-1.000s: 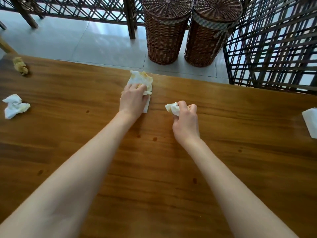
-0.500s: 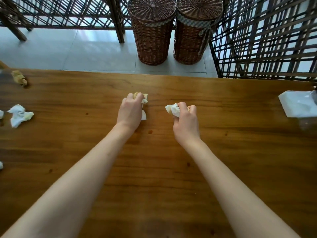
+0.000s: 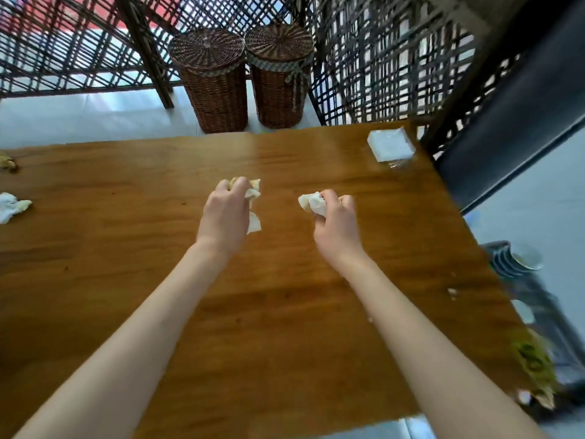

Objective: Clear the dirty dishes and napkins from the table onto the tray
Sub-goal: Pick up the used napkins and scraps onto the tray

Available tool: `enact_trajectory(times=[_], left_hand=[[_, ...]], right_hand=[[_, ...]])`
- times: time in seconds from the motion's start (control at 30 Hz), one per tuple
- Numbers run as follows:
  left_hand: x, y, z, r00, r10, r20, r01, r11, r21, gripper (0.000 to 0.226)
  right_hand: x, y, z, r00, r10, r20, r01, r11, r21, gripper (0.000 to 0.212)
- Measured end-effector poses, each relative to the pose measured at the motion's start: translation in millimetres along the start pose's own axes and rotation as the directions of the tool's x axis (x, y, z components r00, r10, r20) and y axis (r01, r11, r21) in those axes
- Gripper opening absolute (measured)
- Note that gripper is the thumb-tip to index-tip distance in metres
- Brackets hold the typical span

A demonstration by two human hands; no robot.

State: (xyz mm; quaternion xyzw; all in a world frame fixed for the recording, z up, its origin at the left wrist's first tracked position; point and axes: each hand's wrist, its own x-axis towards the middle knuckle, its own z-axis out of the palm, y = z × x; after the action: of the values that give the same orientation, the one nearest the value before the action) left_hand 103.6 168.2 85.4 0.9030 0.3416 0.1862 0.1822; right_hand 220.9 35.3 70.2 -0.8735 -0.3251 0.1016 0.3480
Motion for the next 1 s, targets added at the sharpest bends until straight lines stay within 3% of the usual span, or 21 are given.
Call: enact_trajectory(times=[0.33,0.57,0.8,1.0], left_hand=[[-138,202,20,0.981,0.195,0.020,-0.188,0.963,-0.192,0.018],[-196,325,80,0.938,0.326,0.122,-0.273,0.907,-0.320,0.020],[-207,411,164,0.915,0.341,0.215,-0.234,0.884,-0.405,0.019],[-195,469,236,0.911,0.257,0.321,-0.095,0.891,-0.443,0.016]], right_hand=[[-168,112,-169,0.986,0.115,-0.119,-0.119,0.993,-0.021,0.031],[-230,213,-256,0.918,0.331,-0.218,-0.337,0.942,0.012,0.030],[-234,316,-312,0.882,0.405,-0.239,-0.409,0.912,0.035,0.021],[-206,389,-351,0.847,0.503,-0.170,-0.506,0.862,0.031,0.021]])
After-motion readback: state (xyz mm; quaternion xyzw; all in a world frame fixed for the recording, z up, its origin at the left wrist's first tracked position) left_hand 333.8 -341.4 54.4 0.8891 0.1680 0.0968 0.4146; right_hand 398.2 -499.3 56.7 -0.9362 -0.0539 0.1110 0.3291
